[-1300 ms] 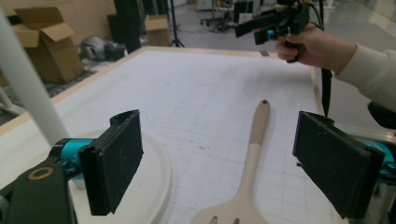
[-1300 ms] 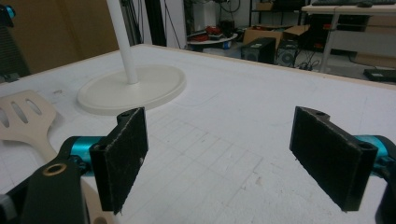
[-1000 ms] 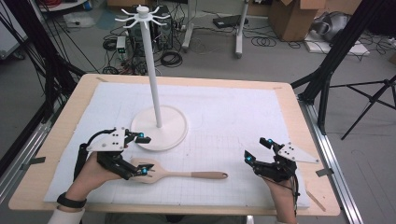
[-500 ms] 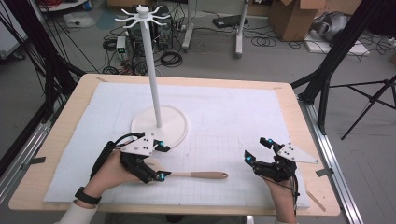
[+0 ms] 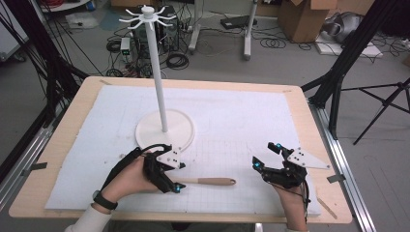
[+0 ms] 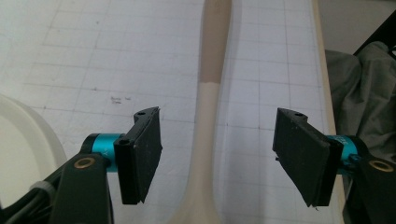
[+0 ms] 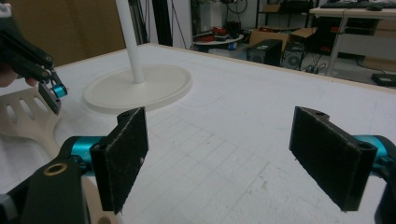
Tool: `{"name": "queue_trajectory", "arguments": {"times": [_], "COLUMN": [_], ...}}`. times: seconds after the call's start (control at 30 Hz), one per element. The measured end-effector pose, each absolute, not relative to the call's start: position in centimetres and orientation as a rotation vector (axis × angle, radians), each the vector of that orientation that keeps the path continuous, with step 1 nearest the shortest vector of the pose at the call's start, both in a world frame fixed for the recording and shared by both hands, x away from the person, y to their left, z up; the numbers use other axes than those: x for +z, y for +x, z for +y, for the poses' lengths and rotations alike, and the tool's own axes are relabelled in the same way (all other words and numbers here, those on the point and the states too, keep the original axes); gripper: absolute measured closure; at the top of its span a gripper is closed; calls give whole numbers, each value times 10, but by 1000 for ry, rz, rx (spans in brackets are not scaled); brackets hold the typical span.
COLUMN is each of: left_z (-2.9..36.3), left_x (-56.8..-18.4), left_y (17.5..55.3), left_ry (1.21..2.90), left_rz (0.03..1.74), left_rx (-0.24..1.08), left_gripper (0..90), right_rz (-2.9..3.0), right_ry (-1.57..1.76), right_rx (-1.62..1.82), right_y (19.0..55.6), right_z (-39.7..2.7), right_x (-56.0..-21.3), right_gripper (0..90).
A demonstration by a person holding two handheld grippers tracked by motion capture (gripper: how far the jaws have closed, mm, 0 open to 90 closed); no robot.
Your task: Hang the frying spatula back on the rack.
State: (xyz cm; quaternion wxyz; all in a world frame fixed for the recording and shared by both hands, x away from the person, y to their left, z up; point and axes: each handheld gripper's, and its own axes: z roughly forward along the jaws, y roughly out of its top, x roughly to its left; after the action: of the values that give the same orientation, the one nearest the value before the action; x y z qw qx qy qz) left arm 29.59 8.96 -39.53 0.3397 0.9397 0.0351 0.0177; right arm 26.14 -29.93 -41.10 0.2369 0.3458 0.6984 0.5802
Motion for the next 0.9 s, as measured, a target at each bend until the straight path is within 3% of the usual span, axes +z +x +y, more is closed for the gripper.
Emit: {"name": "queue_trajectory", "arguments": {"times": [0.4,0.6,0.7,0.9], "left_z": [72,70,69,62], "left_x": [-408,-409,-409,-411], "left_y": [301,303,304,305], "left_ry": [2604,2633,2653,2694], "left_rz": [96,112,116,114], "left_rx": [41,36,31,17], "left_gripper": [413,490,582,585], "right_rz": [1910,1906,1905,1910], "right_ry": [936,940,934,949], "right_rx": [1589,1590,1591,1599], "right_y": [261,261,262,261], "right_z": [-298,-299,-299,-298], "right_x": [-410,-410,-411,-410], "right_gripper": [185,187,187,187]}}
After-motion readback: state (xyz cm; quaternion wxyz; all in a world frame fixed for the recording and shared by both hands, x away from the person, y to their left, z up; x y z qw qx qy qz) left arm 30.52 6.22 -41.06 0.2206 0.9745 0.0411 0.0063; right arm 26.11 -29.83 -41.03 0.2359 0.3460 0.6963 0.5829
